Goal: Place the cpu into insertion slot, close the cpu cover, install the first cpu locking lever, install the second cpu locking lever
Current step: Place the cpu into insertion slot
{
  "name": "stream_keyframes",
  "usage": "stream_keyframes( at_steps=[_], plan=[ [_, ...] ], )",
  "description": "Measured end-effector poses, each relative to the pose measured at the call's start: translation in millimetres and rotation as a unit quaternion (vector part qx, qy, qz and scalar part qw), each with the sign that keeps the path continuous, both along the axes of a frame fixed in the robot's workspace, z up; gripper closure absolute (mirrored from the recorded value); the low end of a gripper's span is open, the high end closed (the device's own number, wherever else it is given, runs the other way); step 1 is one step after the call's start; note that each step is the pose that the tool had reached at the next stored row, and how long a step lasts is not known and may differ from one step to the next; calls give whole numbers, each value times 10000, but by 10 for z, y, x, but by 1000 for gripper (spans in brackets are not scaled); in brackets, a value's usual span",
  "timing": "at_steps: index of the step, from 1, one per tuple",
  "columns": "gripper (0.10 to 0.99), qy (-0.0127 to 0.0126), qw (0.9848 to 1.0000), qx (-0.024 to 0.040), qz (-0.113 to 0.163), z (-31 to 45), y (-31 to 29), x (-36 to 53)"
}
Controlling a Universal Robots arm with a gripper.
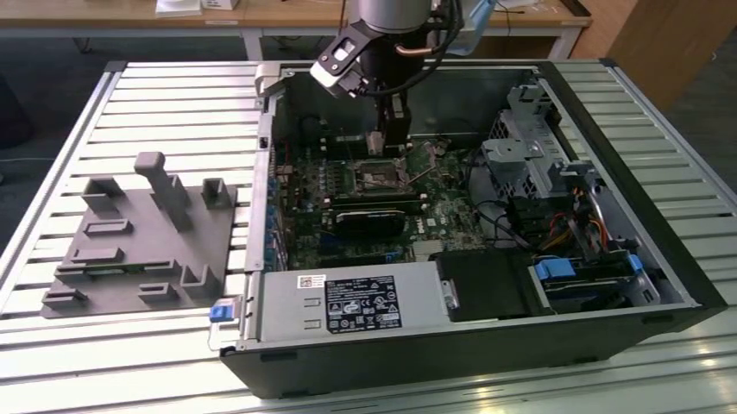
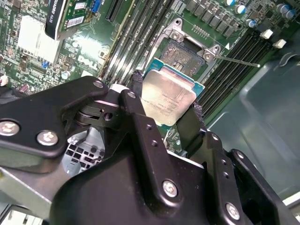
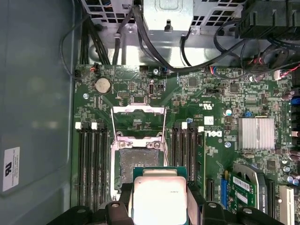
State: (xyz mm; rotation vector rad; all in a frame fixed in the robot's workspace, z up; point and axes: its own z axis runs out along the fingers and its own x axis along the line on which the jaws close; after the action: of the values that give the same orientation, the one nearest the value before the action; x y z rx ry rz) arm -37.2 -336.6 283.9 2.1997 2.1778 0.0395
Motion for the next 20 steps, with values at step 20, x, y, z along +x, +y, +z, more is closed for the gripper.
stream_keyframes(
  at_steps=[20],
  plan=[
    [545, -40, 10000, -17, 0, -198, 1, 0]
  ],
)
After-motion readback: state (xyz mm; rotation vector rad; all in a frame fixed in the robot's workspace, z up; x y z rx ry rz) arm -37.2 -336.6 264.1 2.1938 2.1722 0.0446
